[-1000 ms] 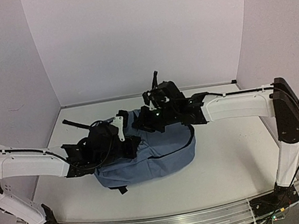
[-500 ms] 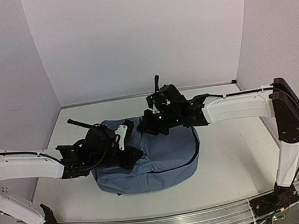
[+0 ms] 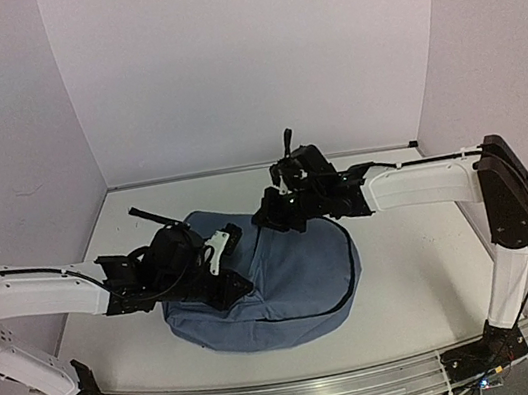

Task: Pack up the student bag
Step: Zip the student bag at the center of the board.

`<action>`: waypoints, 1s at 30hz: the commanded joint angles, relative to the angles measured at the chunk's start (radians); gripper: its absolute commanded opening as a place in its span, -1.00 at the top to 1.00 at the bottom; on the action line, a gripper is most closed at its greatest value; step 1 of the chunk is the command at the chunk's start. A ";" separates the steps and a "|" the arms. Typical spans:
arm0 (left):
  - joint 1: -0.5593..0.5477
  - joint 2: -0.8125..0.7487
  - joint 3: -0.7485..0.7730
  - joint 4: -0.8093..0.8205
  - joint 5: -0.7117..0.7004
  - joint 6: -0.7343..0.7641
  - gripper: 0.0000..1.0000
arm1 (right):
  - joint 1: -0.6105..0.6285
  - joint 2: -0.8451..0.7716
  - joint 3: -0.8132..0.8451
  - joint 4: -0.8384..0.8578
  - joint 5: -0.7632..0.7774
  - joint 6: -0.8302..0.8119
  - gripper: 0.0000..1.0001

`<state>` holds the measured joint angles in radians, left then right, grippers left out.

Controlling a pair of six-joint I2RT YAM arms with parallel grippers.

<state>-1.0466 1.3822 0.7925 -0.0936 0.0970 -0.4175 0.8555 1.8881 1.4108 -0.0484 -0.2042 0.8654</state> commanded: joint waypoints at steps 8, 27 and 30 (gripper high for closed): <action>-0.038 -0.030 0.026 -0.214 0.118 0.025 1.00 | -0.110 -0.035 -0.023 0.143 0.090 -0.022 1.00; 0.004 0.168 0.343 -0.097 -0.216 0.041 -0.26 | -0.109 -0.090 -0.063 0.172 -0.017 -0.021 1.00; 0.008 0.220 0.378 -0.095 -0.246 0.053 -0.25 | -0.109 -0.091 -0.070 0.177 -0.019 -0.016 1.00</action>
<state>-1.0470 1.5507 1.0939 -0.2267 -0.0853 -0.3925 0.7677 1.8694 1.3406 0.0507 -0.2578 0.8577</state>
